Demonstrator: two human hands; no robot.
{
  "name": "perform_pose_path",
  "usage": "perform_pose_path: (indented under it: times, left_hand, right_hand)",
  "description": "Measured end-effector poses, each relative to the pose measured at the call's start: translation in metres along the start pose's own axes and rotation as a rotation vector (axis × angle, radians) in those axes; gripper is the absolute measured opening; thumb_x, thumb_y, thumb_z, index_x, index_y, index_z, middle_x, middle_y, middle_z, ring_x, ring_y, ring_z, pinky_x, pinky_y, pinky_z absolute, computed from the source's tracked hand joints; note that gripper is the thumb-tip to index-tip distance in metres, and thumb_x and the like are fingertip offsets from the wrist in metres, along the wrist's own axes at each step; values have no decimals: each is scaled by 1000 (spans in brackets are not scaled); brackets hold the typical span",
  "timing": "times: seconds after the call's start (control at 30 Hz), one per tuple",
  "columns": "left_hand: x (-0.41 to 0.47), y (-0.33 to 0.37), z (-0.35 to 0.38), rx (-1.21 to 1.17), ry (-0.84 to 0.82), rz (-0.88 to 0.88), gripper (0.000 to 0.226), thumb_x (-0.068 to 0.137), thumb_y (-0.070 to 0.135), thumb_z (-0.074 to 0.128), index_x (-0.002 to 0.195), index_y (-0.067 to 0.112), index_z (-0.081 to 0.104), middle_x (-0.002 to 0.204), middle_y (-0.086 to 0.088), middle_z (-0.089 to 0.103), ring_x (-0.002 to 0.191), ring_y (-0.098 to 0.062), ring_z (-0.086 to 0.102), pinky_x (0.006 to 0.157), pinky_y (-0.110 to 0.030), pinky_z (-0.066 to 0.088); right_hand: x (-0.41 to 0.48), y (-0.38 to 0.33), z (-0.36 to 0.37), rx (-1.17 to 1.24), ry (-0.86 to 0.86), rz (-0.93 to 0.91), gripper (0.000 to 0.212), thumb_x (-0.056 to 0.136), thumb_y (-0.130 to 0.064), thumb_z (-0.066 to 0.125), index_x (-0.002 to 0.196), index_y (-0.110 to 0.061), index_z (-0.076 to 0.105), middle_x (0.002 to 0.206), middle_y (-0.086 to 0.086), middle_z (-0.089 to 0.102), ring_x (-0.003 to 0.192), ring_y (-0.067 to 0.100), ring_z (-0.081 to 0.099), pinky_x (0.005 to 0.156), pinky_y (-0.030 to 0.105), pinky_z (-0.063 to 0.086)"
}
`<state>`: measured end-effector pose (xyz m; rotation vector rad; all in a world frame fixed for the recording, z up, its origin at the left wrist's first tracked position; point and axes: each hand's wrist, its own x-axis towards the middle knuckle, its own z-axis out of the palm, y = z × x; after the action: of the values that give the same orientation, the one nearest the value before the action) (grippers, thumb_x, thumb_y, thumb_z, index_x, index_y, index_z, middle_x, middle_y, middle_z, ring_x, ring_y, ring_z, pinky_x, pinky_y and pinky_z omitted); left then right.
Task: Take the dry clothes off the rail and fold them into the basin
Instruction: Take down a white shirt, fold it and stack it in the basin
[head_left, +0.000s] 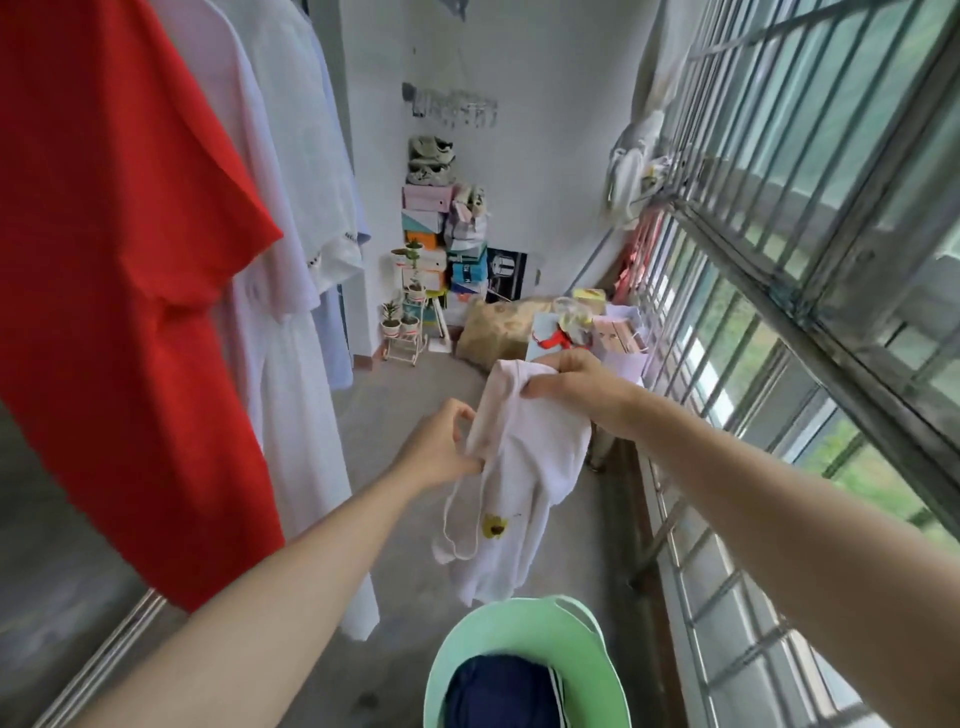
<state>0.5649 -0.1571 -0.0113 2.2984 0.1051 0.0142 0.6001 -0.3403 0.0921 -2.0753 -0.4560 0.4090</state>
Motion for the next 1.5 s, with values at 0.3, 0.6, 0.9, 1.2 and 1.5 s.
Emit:
perform_pose_path:
  times: [0.3,0.6,0.9,1.2,1.5]
  left_hand:
    - [18,-43,29,256,31,-183,28,80,4,49,56,12,37,70,-17,54,70,-29,48,59,-30,31]
    - [23,-26,22,270,-55,-39,19,63,31,35,55,14,34,55,-3,41,60,-24,40,53,-31,27]
    - [19,-10,3,513,-92,142,60,51,76,50,62,19,38,59,4,47,60,-17,46,53,-31,29]
    - [28,-24,-1,716,-179,37,17,82,10,51,74,23,46,94,-8,65,82,-28,57,61,-29,39]
    - [26,-18,19,471,-15,-288,17,82,-1,38,93,6,49,91,-18,56,65,-34,61,47,-33,52]
  right_hand:
    - [-14,62,-66,-40,162,95,26,93,-21,54,84,1,64,89,17,62,84,28,58,77,34,48]
    - [-29,172,-71,-446,275,173,25,90,-4,41,89,9,63,87,17,64,84,30,58,68,35,40]
    - [-37,188,-75,-326,125,105,23,83,-8,55,64,-10,42,59,0,36,56,11,33,51,20,24]
    - [-38,193,-75,-527,217,164,24,86,-14,56,62,-12,50,62,1,50,61,16,46,52,28,29]
    - [-34,187,-48,-515,387,258,15,88,-4,36,89,-10,50,92,13,54,74,32,62,66,44,55]
